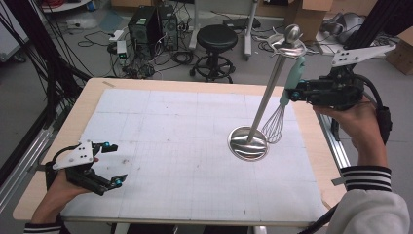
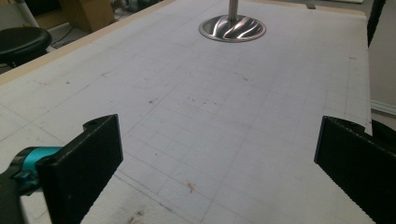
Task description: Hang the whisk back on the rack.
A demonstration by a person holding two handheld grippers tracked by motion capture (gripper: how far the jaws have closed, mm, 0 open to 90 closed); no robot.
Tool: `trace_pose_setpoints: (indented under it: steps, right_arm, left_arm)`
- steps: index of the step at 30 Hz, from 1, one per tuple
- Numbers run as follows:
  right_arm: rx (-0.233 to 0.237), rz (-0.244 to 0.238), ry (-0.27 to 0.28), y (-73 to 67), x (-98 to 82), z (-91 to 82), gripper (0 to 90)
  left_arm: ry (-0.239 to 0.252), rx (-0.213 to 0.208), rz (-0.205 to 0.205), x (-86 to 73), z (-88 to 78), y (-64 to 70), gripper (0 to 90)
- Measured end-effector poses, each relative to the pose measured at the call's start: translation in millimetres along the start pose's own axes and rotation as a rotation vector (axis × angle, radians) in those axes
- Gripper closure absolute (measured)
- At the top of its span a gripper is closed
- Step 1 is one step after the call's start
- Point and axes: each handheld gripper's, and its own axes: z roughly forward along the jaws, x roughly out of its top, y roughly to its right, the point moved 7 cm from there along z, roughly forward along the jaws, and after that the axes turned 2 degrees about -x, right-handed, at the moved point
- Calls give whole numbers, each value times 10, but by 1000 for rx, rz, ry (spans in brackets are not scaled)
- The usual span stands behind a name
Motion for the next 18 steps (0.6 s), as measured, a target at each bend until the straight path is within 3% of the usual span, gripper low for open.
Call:
trace_pose_setpoints:
  steps: [5,8,14,18]
  right_arm:
    - [-24,-13,20,14,-16,24,664]
    - [-33,-9,31,19,-51,34,511]
    - [-47,-9,25,-15,-162,43,372]
    - [-50,-16,50,-64,-233,37,304]
  left_arm:
    - [4,2,-2,2,-6,0,17]
    - [4,3,-4,1,-8,0,17]
    - [3,4,-3,-1,-10,-3,17]
    - [9,7,-5,2,-23,-4,17]
